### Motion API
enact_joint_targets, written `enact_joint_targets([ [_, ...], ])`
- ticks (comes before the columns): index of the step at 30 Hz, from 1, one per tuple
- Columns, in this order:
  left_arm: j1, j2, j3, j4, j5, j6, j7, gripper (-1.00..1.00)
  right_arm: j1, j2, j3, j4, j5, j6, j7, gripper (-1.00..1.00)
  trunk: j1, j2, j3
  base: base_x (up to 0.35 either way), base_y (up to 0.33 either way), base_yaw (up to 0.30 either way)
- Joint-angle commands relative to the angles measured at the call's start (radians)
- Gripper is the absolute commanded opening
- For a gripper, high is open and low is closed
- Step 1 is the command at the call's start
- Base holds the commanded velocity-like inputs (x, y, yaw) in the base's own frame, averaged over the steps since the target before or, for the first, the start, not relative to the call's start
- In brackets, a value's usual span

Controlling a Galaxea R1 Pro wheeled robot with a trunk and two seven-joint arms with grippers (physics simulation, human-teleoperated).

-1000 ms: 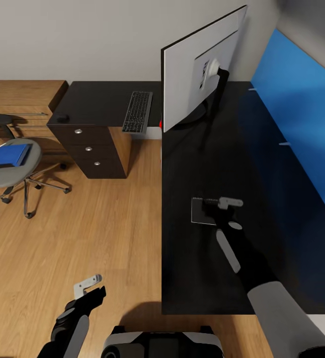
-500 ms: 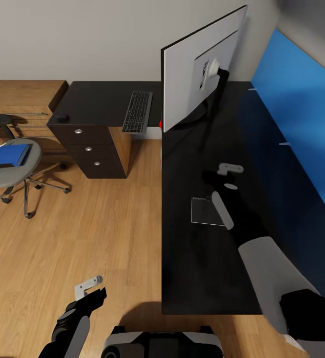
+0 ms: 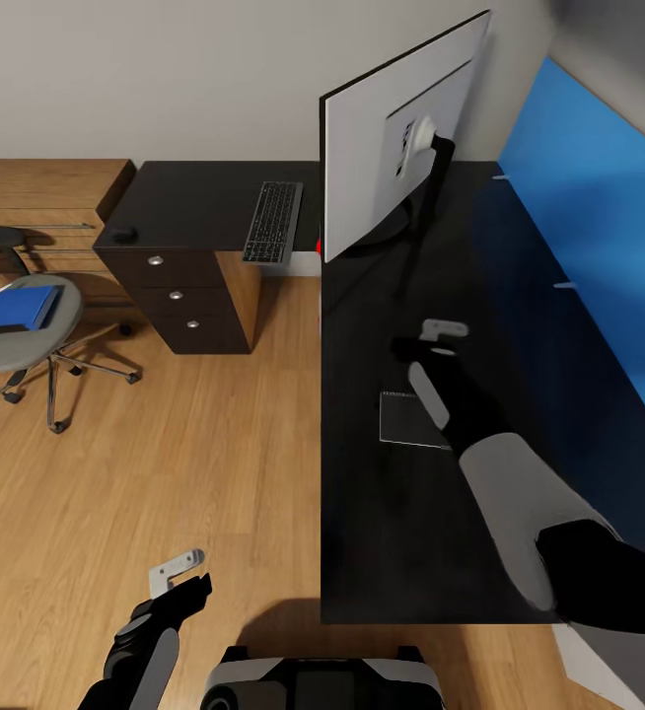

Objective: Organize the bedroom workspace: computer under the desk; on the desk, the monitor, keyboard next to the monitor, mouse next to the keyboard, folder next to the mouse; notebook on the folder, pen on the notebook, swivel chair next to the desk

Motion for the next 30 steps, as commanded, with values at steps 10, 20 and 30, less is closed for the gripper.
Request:
enact_joint_targets([
  [10,0.000,0.000,0.001,-0.012,0.010,0.002,0.002,1.00,-0.112,0.019,0.003,0.315,-0.025,0.002,0.002,1.00,0.001,-0.002,-0.001,0.000,0.000,0.000],
  [20,0.000,0.000,0.002,-0.038,0.010,0.002,-0.001,1.00,-0.118,0.018,-0.003,0.349,-0.028,0.008,0.011,1.00,0.001,-0.002,-0.001,0.000,0.000,0.000],
  [30,0.000,0.000,0.002,-0.038,0.010,0.003,-0.001,1.00,-0.118,0.014,-0.005,0.352,-0.054,0.014,0.009,1.00,0.001,-0.002,-0.001,0.000,0.000,0.000],
])
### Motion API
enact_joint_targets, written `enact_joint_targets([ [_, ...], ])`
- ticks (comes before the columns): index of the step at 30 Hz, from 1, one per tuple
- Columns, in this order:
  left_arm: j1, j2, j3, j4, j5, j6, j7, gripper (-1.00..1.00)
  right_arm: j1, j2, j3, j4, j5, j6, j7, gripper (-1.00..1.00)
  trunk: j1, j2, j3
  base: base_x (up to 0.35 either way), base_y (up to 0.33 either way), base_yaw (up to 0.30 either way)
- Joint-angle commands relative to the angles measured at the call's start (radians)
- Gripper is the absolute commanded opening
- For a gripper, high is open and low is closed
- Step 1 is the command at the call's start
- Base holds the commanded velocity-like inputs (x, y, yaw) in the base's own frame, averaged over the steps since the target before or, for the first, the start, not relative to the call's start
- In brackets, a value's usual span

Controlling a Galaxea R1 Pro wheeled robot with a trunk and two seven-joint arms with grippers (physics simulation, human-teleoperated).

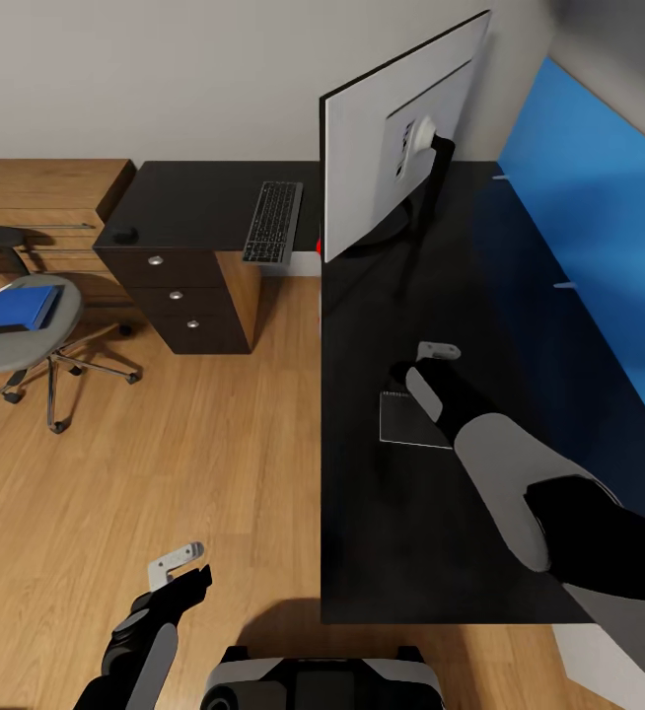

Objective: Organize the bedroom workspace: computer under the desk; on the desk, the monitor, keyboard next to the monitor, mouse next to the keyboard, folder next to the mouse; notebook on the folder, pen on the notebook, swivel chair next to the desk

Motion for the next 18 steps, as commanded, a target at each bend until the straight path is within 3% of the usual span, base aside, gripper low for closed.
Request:
enact_joint_targets([
  [1,0.000,-0.001,0.001,-0.002,0.010,0.003,0.006,1.00,0.000,-0.001,0.009,-0.001,-0.012,0.005,-0.008,1.00,0.001,-0.002,-0.001,0.000,0.000,0.000],
  [6,-0.001,-0.001,0.000,-0.002,0.010,0.003,0.006,1.00,0.001,-0.002,0.010,0.000,-0.022,0.004,-0.007,1.00,0.001,-0.002,-0.001,0.000,0.000,0.000],
  [13,0.000,-0.036,-0.004,-0.004,0.008,-0.001,0.010,1.00,0.035,0.006,0.019,0.026,-0.021,-0.001,-0.003,1.00,0.001,-0.002,-0.001,0.000,0.000,0.000],
  [18,0.000,-0.039,-0.004,-0.005,0.008,-0.001,0.010,1.00,0.051,-0.010,0.017,0.009,-0.033,-0.004,-0.004,1.00,0.001,-0.002,-0.001,0.000,0.000,0.000],
])
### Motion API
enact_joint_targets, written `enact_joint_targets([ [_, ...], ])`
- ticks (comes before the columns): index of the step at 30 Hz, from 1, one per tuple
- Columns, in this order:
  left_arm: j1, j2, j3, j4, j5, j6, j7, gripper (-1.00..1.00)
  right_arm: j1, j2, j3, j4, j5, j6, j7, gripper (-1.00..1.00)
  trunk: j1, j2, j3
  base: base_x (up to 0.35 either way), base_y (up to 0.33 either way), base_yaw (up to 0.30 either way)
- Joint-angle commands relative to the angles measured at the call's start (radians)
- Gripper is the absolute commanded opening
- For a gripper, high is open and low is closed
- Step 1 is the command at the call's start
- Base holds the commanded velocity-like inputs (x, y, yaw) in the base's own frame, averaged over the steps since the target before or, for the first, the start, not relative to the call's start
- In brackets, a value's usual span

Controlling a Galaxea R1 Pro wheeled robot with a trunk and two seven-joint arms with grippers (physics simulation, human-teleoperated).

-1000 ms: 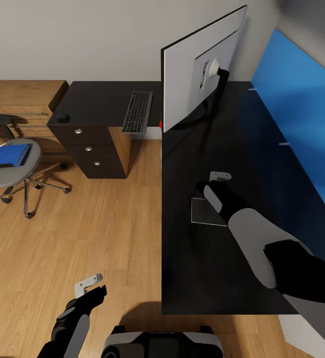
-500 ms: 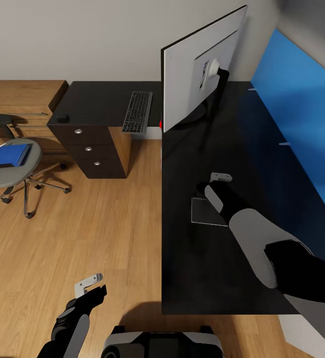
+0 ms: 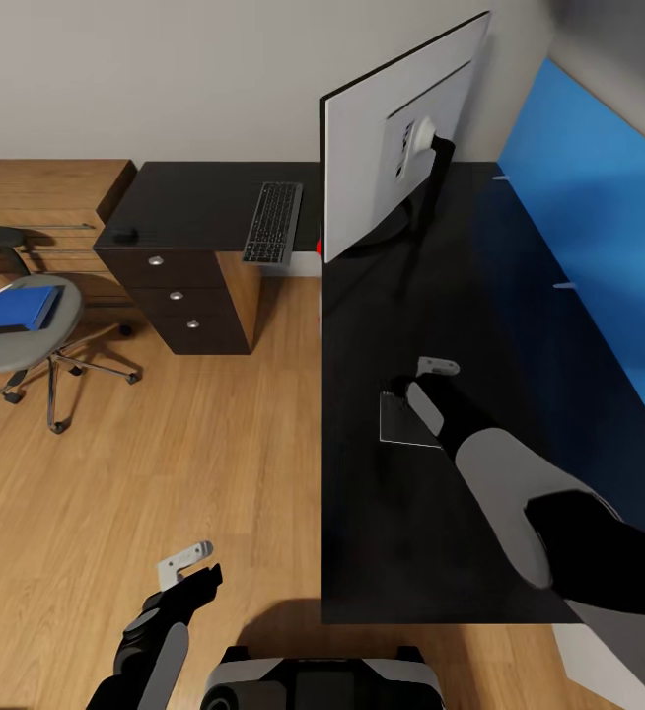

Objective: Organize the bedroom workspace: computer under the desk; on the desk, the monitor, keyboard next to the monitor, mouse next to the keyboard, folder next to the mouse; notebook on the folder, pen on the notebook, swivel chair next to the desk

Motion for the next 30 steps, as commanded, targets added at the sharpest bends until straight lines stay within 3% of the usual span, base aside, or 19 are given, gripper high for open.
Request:
enact_joint_targets([
  [1,0.000,-0.001,0.001,-0.002,0.010,0.003,0.007,1.00,0.005,-0.007,0.008,0.005,-0.003,0.011,-0.012,1.00,0.001,-0.001,-0.001,0.000,0.000,0.000],
  [12,0.000,-0.002,0.000,-0.001,0.010,0.003,0.007,1.00,0.025,-0.019,0.006,-0.035,-0.045,0.006,-0.012,1.00,0.001,-0.001,-0.001,0.000,0.000,0.000],
  [21,0.000,-0.002,0.000,-0.001,0.010,0.003,0.007,1.00,0.026,-0.019,0.006,-0.035,-0.051,0.003,-0.012,1.00,0.001,-0.001,-0.001,-0.005,0.000,0.000],
  [30,0.000,-0.002,0.000,0.000,0.010,0.003,0.007,1.00,0.026,-0.018,0.008,-0.026,0.011,-0.020,-0.012,1.00,0.001,-0.001,-0.001,-0.194,0.000,0.000],
])
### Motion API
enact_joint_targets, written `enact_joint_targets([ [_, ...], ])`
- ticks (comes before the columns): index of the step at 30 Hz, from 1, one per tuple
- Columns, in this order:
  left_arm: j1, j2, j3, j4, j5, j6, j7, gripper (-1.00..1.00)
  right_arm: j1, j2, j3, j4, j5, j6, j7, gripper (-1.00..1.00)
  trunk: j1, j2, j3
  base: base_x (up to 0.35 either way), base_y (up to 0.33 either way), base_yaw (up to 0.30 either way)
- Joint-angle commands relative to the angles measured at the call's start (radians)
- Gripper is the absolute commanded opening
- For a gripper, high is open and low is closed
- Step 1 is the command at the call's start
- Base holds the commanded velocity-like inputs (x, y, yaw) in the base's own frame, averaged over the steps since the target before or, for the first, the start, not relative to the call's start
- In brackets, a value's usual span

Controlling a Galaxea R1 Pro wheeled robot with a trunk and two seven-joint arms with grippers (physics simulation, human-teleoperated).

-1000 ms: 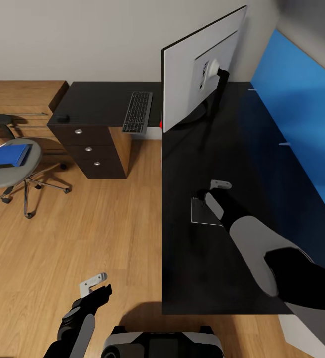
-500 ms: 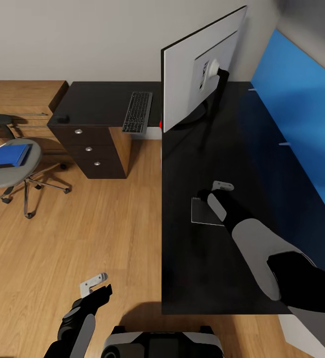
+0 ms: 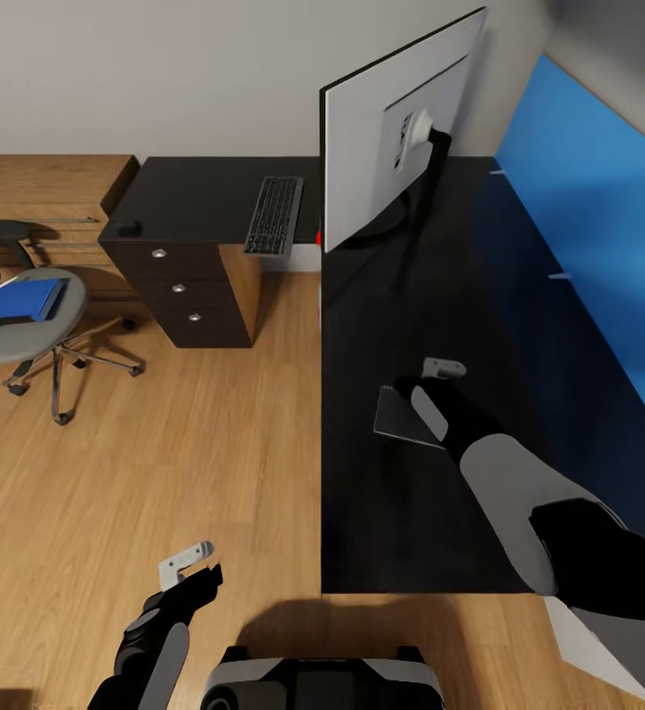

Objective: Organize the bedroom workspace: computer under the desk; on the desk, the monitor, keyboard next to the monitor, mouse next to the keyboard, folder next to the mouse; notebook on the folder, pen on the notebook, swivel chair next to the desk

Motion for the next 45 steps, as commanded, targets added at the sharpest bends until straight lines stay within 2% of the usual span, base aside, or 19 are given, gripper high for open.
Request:
enact_joint_targets([
  [1,0.000,0.000,0.000,-0.002,0.010,0.003,0.007,1.00,0.000,-0.001,0.008,0.005,-0.012,0.010,-0.007,1.00,0.000,-0.001,-0.002,-0.126,0.000,0.000],
  [3,0.000,0.000,0.000,-0.002,0.010,0.003,0.007,1.00,0.000,-0.001,0.008,0.007,-0.012,0.004,-0.007,1.00,0.000,-0.001,-0.002,-0.160,0.000,0.000],
  [4,0.000,0.000,0.000,-0.001,0.010,0.003,0.007,1.00,0.001,0.000,0.008,0.045,-0.012,0.058,-0.007,1.00,0.000,-0.001,-0.002,-0.267,0.000,0.000],
  [34,0.000,0.000,0.000,-0.002,0.010,0.003,0.007,1.00,0.002,0.002,0.008,0.046,-0.011,0.058,-0.007,1.00,0.000,-0.001,-0.002,-0.322,0.000,0.000],
  [45,0.000,0.000,0.000,-0.001,0.010,0.003,0.007,1.00,0.002,0.004,0.009,0.047,-0.011,0.058,-0.007,1.00,0.000,-0.001,-0.002,-0.082,0.000,0.000],
])
